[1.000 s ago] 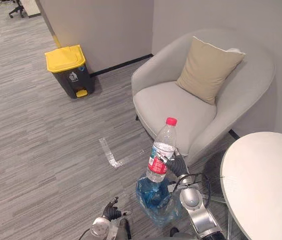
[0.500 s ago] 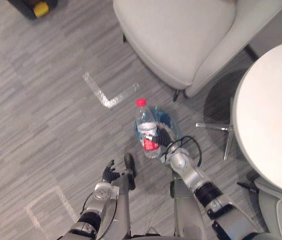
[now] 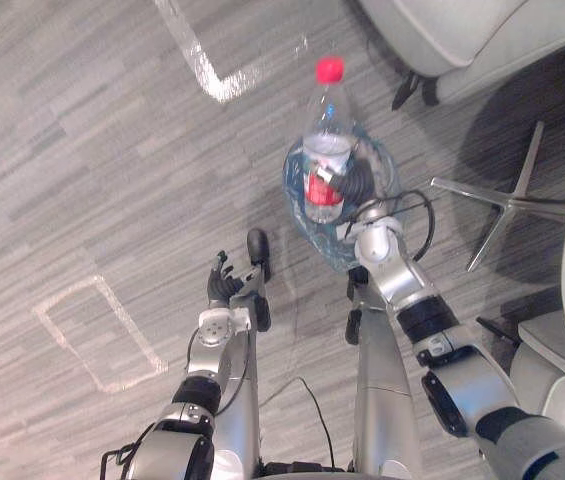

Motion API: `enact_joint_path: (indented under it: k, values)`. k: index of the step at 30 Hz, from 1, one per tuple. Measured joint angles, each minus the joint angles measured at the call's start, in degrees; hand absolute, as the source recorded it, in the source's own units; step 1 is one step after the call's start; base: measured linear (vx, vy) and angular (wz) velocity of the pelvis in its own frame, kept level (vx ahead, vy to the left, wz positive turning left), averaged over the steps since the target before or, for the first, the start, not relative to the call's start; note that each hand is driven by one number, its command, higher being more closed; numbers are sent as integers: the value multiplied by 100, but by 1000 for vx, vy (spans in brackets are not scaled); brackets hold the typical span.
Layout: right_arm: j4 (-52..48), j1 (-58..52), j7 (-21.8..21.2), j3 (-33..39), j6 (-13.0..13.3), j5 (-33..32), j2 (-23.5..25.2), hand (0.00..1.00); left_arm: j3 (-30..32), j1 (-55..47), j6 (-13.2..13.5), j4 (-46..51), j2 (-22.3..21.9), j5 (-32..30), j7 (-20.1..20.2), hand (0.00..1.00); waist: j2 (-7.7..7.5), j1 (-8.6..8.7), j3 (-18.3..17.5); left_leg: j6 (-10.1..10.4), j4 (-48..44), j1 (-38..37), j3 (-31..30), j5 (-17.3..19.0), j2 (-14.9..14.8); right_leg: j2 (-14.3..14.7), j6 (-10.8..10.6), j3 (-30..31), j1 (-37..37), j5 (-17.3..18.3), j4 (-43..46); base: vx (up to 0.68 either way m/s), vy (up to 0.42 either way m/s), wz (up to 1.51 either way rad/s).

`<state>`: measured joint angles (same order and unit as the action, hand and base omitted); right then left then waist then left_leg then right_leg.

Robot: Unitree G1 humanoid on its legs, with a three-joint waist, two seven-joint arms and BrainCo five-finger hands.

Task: Gather rubbish on tea table into small bin, then transfer packed bag to large trash can.

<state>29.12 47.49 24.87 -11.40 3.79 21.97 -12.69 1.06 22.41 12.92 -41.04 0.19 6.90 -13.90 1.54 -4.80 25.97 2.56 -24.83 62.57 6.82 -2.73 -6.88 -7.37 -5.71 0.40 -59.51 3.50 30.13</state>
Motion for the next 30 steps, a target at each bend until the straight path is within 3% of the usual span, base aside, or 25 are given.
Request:
enact_joint_path:
  k: [9,10,22,30]
  values:
    - [399,164,282,485,-223,-195,-80,100,-224,133,64,264,-91,219,-101,0,-1,-43,0,11,73,415,-22,-144,1,-84,92,-189,-500,239,325,50,-42,14]
    - [405,158,289,520,-223,-195,-82,0,-229,134,66,296,-93,219,-102,0,-1,-43,-1,11,72,429,-22,-143,2,-92,95,-198,-517,257,345,35,-28,8]
    - [387,-313,325,820,-263,-155,424,0,-299,405,77,378,-103,225,-119,0,-8,-33,-13,15,42,502,4,-137,-12,-123,140,-262,-640,362,515,4,-10,3]
    - [14,-765,283,556,-260,760,635,0,-271,408,53,324,-167,203,-212,0,-37,13,-37,-25,37,487,56,-130,-73,-117,141,-294,-627,363,545,0,0,0]
